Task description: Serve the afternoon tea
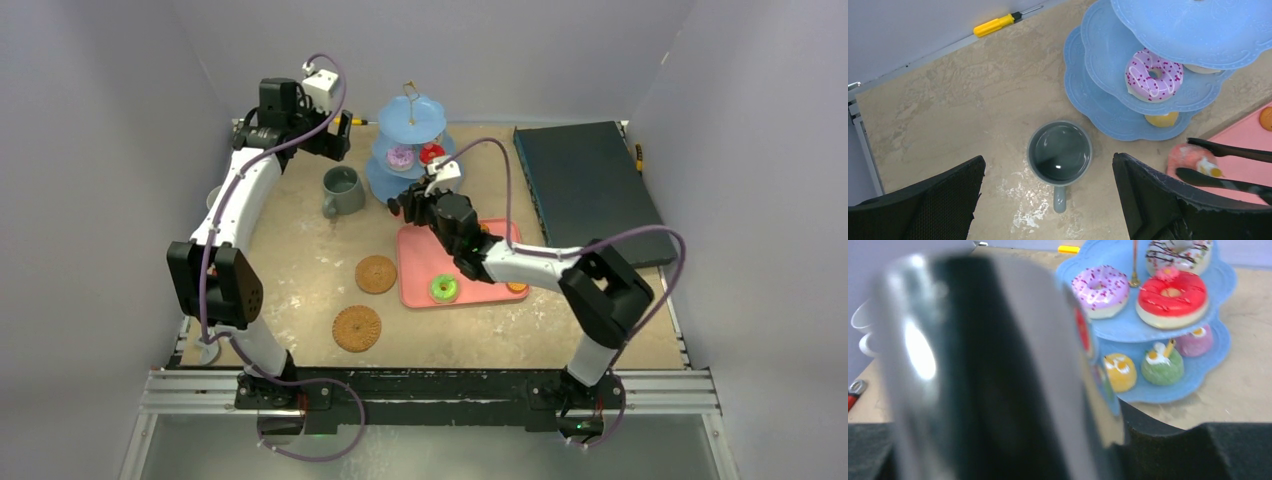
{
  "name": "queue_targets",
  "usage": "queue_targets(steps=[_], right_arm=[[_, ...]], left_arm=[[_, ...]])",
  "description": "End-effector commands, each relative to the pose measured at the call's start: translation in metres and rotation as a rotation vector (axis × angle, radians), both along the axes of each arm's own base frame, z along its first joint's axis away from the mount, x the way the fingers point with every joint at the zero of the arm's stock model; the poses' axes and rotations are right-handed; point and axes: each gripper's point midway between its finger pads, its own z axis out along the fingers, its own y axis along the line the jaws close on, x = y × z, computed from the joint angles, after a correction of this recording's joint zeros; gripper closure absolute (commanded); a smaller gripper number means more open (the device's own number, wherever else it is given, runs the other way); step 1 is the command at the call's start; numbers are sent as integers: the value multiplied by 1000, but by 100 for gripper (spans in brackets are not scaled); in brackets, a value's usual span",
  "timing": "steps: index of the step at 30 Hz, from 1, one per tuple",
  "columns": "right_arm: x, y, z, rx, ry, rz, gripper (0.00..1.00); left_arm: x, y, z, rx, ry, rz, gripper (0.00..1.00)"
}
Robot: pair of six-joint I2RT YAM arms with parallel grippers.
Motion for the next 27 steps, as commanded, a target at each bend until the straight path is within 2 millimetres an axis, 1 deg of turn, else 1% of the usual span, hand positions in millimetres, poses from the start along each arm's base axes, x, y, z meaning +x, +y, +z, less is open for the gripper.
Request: queue_targets(steps=[1, 4, 6, 10, 16, 21, 27], right_arm=[[26, 38, 22, 42, -95, 53, 53], [37, 52, 17, 57, -98, 61, 53], [43, 58, 13, 64, -99, 55, 53], [56, 59, 10, 92, -127, 11, 53], [71, 50, 2, 144, -135, -78, 53], [78, 43, -6, 195, -117, -113, 53], [84, 27, -11, 254, -110, -174, 53]], left_arm=[[2, 5, 30, -22, -92, 2, 1], [3, 6, 32, -27, -102, 4, 1], [4, 7, 32, -29, -105, 6, 1], [4, 8, 34, -29, -111, 8, 1], [5, 11, 31, -31, -110, 23, 1], [3, 13, 31, -30, -113, 23, 1], [1, 10, 25, -38, -102, 3, 1]])
